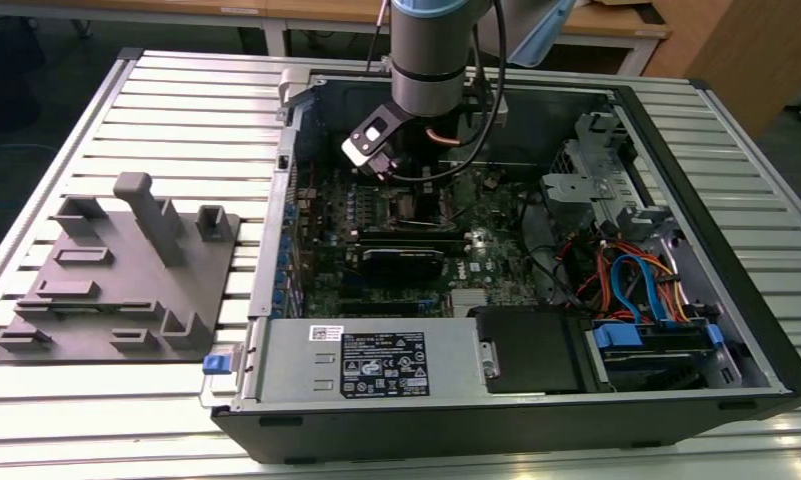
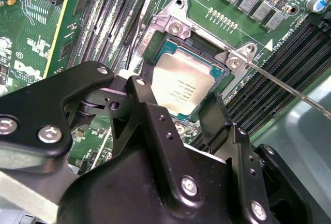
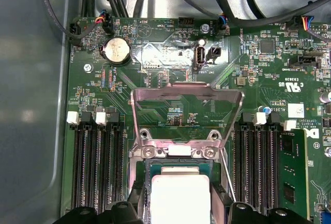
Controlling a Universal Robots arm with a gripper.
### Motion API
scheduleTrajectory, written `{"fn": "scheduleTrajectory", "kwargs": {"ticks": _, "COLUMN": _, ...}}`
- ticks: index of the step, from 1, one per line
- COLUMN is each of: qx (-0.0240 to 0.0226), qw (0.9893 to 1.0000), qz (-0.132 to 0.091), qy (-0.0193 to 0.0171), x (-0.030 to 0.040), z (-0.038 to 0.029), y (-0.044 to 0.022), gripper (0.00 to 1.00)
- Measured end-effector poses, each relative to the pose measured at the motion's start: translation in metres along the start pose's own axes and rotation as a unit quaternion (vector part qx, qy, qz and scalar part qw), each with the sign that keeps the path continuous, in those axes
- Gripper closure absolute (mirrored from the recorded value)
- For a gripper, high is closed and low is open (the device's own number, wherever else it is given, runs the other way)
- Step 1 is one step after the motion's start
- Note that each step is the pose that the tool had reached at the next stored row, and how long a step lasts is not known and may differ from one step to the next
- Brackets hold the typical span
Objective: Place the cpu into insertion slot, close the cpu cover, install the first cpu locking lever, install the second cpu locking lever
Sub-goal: 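Place the cpu into insertion slot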
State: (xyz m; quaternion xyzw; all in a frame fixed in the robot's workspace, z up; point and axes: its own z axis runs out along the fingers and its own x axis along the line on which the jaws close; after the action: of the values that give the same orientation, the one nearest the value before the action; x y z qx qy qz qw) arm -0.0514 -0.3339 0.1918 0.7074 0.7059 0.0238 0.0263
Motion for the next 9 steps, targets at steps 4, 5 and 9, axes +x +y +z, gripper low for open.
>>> {"fn": "scheduleTrajectory", "kwargs": {"ticks": 4, "qx": 0.0000, "qw": 1.0000, "qz": 0.000, "qy": 0.0000, "x": 0.0000, "z": 0.0000, "y": 0.0000, "gripper": 0.39}}
{"fn": "scheduleTrajectory", "kwargs": {"ticks": 5, "qx": 0.0000, "qw": 1.0000, "qz": 0.000, "qy": -0.0001, "x": 0.0000, "z": 0.0000, "y": 0.0000, "gripper": 0.40}}
{"fn": "scheduleTrajectory", "kwargs": {"ticks": 9, "qx": 0.0000, "qw": 1.0000, "qz": 0.001, "qy": -0.0001, "x": 0.0000, "z": 0.0000, "y": 0.0000, "gripper": 0.46}}
